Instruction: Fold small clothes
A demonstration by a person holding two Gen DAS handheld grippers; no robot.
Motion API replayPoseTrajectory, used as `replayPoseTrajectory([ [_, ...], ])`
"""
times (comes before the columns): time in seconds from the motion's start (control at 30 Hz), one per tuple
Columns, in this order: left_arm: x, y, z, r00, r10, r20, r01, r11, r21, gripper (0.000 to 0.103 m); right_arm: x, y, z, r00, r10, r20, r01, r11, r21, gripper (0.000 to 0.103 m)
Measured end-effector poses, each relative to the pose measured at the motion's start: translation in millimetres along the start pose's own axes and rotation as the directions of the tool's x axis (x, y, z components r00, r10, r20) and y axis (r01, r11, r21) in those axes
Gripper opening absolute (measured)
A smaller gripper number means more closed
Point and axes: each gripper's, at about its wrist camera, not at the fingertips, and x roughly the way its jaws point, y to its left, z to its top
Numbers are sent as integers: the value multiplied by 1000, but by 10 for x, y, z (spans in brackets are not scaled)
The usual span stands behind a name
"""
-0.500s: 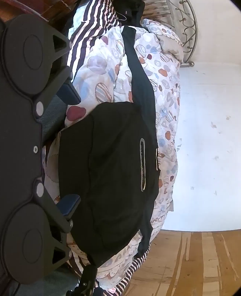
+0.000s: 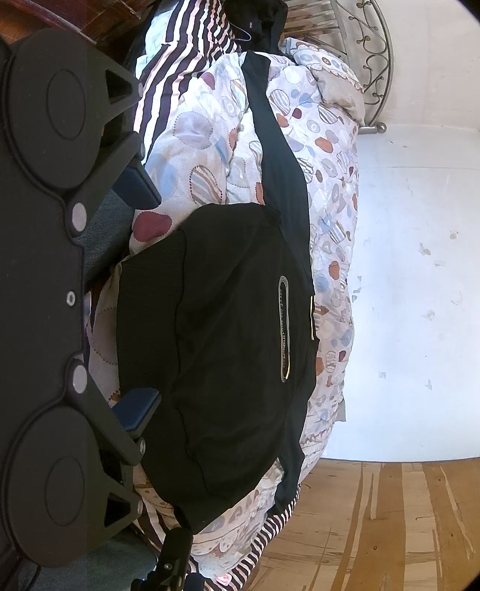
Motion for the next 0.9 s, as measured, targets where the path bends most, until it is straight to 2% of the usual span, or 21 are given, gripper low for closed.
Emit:
replayPoseTrajectory([
  [0.9,21,7,-6,1000,0,0,0,1000,-1,102,-7,-1,-10,1000,1,0,-1,1000,1,103],
])
